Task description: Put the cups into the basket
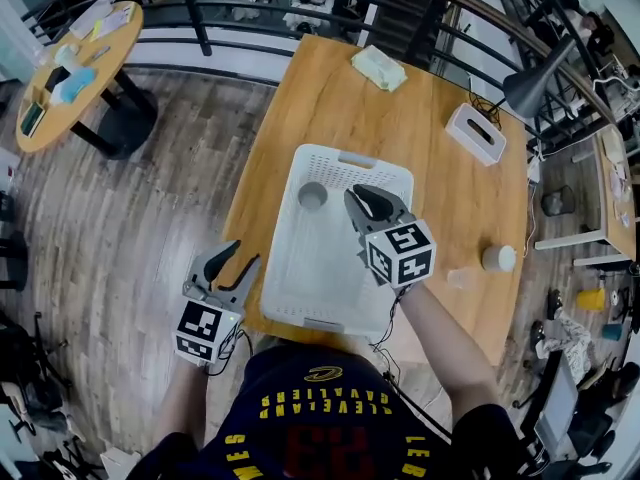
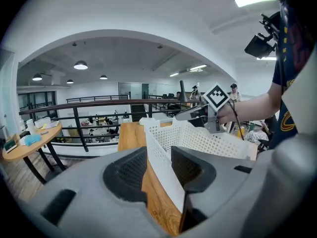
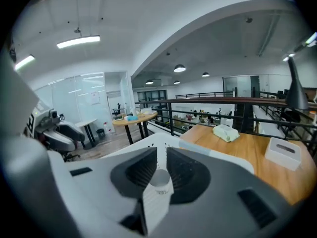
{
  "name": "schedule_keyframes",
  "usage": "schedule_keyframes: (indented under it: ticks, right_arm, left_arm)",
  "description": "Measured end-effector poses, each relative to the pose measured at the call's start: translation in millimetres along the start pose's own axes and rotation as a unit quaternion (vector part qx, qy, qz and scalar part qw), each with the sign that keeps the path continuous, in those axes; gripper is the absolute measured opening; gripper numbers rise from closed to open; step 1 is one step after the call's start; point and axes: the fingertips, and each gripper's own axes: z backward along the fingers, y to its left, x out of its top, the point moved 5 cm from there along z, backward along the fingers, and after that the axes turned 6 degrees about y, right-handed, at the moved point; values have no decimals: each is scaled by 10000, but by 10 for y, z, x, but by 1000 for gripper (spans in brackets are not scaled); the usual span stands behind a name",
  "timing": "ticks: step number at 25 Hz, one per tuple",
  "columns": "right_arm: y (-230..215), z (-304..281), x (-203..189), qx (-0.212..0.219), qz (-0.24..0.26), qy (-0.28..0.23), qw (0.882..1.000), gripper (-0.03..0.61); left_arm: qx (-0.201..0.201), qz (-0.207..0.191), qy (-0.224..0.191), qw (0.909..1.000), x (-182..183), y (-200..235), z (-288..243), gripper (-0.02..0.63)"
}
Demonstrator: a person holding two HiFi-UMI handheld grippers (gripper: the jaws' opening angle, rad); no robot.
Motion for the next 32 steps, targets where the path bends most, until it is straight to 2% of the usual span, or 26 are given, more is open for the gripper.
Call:
schedule_keyframes:
  ticks: [4, 10, 17, 23, 28, 32]
  right_arm:
    - [-48, 367, 54, -58, -359, -396, 9986, 64]
    - [-86, 948, -61, -8, -831, -759, 9936, 52]
    - [-276, 1651, -304, -186, -1176, -1129, 9865, 28]
    - [-359, 2237, -509, -269, -1521, -1473, 9770, 12]
    - [-282, 2659, -717, -482, -1296, -1565, 9780, 12]
    - [-210, 2938, -811, -587, -983, -1798, 9770, 12]
  left_arm:
    - [77, 158, -121, 9998, 100, -135, -11, 158]
    - [82, 17, -268, 9996, 288, -452, 79, 149]
    - [233, 31, -794, 9966, 540, -820, 221, 78]
    - [-122, 124, -1272, 9917, 820, -1240, 212, 11]
    - [-333, -105, -1542, 9874, 990, -1799, 201, 11]
    - [-671, 78, -1685, 9834, 1036, -2227, 132, 11]
